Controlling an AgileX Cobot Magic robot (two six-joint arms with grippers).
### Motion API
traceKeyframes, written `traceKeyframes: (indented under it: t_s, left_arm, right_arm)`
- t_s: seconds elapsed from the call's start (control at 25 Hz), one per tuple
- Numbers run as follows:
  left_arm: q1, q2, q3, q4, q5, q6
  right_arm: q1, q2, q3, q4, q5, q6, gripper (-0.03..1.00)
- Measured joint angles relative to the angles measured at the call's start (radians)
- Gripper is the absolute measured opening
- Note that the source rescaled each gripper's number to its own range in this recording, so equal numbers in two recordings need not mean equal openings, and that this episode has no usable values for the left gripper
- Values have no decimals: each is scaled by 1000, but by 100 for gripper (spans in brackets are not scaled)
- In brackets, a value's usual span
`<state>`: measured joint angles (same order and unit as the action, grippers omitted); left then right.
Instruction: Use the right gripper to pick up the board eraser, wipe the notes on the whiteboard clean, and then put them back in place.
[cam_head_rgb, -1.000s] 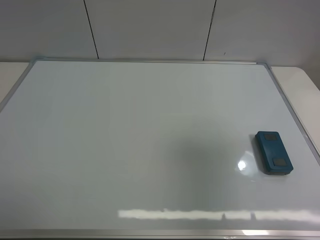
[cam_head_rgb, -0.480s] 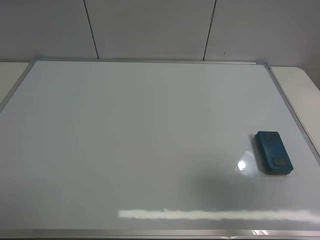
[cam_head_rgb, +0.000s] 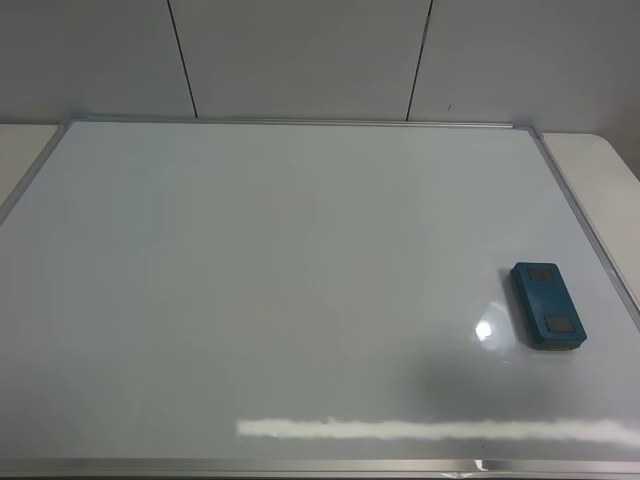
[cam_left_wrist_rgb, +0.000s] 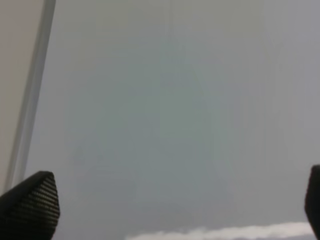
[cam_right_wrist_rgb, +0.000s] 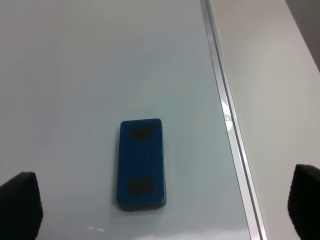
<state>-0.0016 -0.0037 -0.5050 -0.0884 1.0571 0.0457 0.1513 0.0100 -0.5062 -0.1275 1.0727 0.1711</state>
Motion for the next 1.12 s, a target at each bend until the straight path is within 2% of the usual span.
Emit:
traceKeyframes:
  t_s: [0.48,1.12]
  left_arm:
    - [0,0,0,0,0,0]
    - [0,0,0,0,0,0]
  right_arm:
    - [-83,-13,8,89,-1,-101,96]
    - [-84,-13,8,90,-1,-102,96]
